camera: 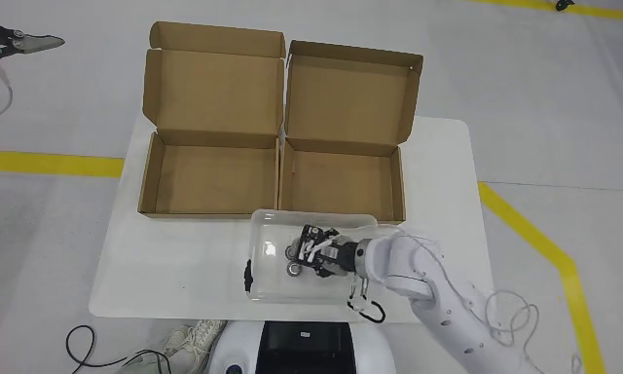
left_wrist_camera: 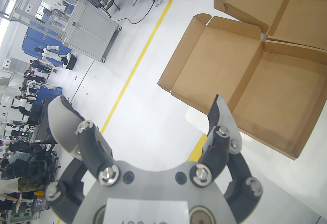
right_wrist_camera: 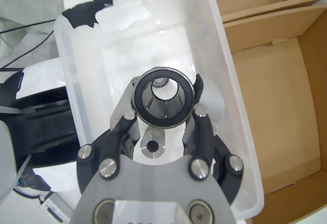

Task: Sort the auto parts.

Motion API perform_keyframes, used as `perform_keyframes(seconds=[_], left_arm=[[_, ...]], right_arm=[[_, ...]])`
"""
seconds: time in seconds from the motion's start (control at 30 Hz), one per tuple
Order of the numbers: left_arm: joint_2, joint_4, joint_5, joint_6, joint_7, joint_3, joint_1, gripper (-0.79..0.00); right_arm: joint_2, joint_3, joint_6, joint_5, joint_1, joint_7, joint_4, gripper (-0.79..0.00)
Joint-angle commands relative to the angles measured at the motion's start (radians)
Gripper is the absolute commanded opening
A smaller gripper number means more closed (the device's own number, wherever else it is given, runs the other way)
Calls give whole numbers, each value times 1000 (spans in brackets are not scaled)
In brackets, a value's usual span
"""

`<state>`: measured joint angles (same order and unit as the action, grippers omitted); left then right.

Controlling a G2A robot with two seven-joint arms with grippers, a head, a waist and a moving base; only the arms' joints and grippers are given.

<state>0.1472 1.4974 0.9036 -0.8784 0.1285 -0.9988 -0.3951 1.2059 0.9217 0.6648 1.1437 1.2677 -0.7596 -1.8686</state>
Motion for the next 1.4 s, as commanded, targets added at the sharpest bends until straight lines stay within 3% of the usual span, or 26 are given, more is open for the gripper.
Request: perform_keyframes(seconds=[0.0,0.27,0.43,0.8,1.37], left_arm=[[0,0,0,0,0,0,0,0],[0,0,0,0,0,0,0,0],[0,0,0,0,0,0,0,0],[0,0,0,0,0,0,0,0],[0,0,0,0,0,0,0,0]], right_arm=[[-6,20,26,3,14,63,-11,-785],[-26,135,111,-9,47,363,-26,-785],[-34,189,148,7,32,478,-55,-785],[-42,262,169,-49,-38,563,-149,-785],[-37,294,224,-64,-167,805,-137,-785]])
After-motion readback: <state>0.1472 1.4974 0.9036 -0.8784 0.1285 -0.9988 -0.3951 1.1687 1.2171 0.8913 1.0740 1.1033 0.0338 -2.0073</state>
